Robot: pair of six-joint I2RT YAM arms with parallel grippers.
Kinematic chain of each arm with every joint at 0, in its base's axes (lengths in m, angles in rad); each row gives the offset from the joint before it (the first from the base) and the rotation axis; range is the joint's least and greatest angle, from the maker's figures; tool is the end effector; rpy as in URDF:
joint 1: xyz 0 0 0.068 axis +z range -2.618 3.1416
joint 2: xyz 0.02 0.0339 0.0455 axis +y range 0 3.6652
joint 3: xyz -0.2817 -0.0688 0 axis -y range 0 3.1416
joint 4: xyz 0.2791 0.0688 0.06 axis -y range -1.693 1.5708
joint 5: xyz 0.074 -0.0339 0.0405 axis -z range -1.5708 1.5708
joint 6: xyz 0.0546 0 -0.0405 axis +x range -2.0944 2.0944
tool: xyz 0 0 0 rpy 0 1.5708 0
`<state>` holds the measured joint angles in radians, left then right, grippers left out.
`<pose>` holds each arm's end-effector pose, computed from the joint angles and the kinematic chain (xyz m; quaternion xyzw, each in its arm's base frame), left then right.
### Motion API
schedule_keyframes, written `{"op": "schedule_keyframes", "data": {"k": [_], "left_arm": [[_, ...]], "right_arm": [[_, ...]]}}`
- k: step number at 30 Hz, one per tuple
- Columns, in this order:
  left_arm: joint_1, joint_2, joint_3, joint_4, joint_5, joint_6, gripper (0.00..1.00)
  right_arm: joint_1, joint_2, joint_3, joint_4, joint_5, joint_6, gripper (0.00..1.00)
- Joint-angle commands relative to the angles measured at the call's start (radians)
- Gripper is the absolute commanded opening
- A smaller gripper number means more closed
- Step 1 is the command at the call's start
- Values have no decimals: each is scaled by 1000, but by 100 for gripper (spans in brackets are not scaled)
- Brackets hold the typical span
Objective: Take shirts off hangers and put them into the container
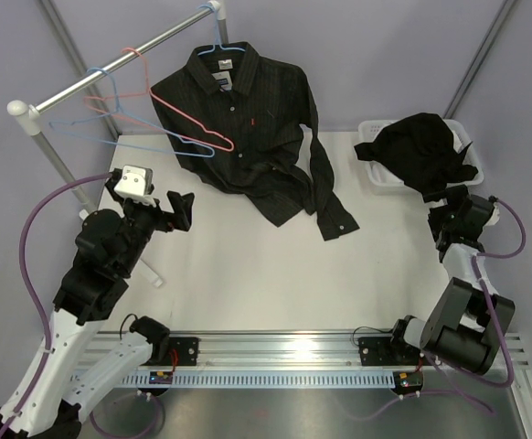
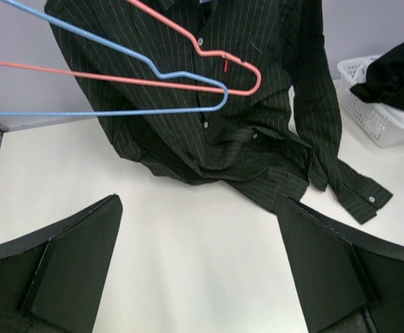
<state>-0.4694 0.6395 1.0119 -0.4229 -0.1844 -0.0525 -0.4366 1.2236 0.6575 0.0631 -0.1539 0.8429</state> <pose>0.1469 -0.0633 0.4326 0.0873 0.7192 -0.1125 0.6801 0.2790 -0.1210 0.2177 0.4810 0.7119 0.1672 0.4836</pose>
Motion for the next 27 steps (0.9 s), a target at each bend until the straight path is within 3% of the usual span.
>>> {"op": "schedule_keyframes", "data": {"k": [1, 6, 10, 18, 27], "left_arm": [[2, 6, -15, 64, 20, -1, 99], [5, 3, -29, 65, 30, -3, 99], [5, -24, -33, 67, 10, 2, 99], [5, -50, -41, 73, 13, 2, 99], [5, -46, -44, 73, 5, 5, 99]], "right_arm": [[-57, 43, -35, 314, -165, 136, 99], [-116, 198, -82, 550, -226, 219, 99], [-119, 266, -64, 610, -217, 229, 97], [-125, 281, 8, 554, -148, 147, 91], [-136, 359, 51, 515, -173, 137, 85]]}}
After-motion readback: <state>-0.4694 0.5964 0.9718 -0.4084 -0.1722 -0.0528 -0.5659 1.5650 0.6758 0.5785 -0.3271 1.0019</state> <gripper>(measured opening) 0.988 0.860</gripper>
